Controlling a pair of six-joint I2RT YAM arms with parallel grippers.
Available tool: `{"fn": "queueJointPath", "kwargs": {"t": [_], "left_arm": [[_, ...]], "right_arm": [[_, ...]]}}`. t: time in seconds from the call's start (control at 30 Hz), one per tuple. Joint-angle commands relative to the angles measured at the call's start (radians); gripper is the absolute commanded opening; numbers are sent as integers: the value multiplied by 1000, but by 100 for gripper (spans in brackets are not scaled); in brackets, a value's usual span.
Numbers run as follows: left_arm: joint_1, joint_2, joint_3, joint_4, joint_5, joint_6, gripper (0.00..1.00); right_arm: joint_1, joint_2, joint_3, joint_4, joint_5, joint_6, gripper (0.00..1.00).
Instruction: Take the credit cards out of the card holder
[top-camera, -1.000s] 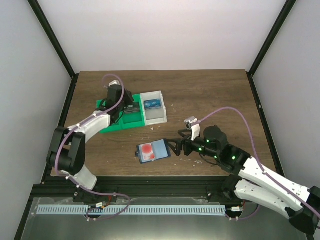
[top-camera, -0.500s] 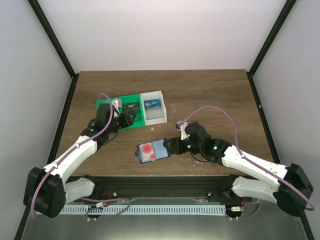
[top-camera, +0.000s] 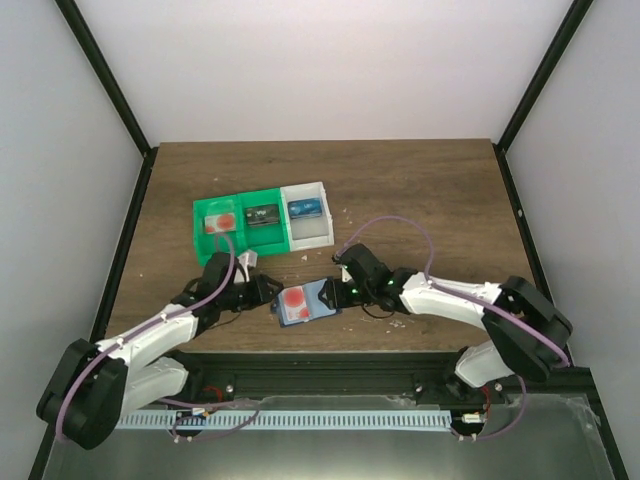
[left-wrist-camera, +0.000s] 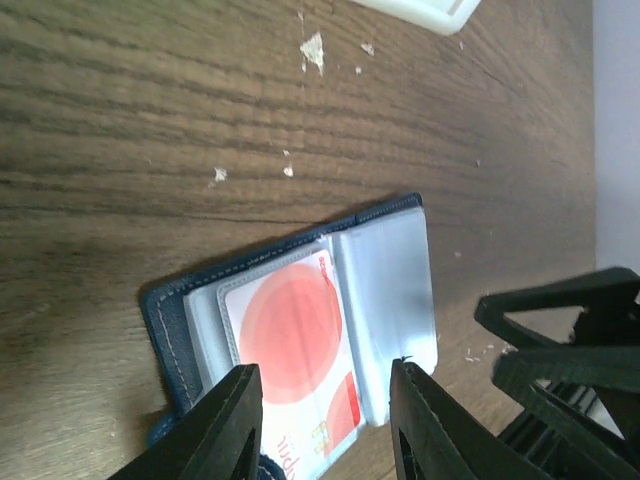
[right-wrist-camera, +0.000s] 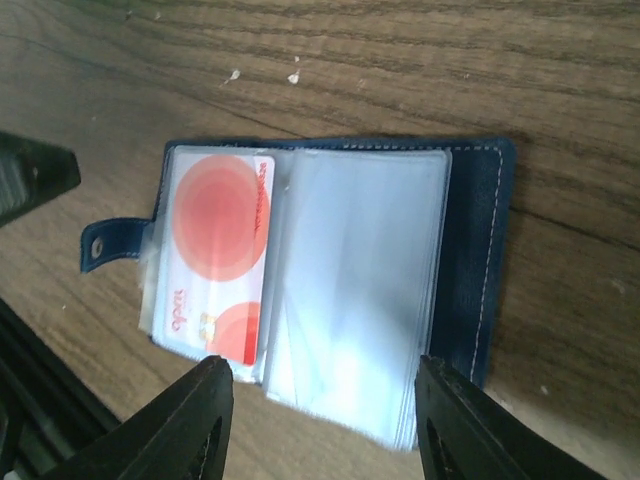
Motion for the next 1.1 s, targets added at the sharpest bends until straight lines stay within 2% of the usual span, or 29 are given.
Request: {"fn": "queueJointPath", "kwargs": {"t": [0.0,0.2,0.47,0.77,1.07], "left_arm": [[-7,8,-40,113,70,-31,37],[-9,19,-116,205,104,-48,34],[-10,70,-162,283,114,-50,30],[-10,106,-180,308,95,-39,28],[-11,134,-174,311,83,-28,27]], "right_arm": [[-1,67,66,36,47,-8,51],[0,157,101,18,58,-30,51],[0,200,99,41,45,-53,51],[0,164,63,142,-80,-51,35],[-1,159,25,240,-187,-27,33]]}}
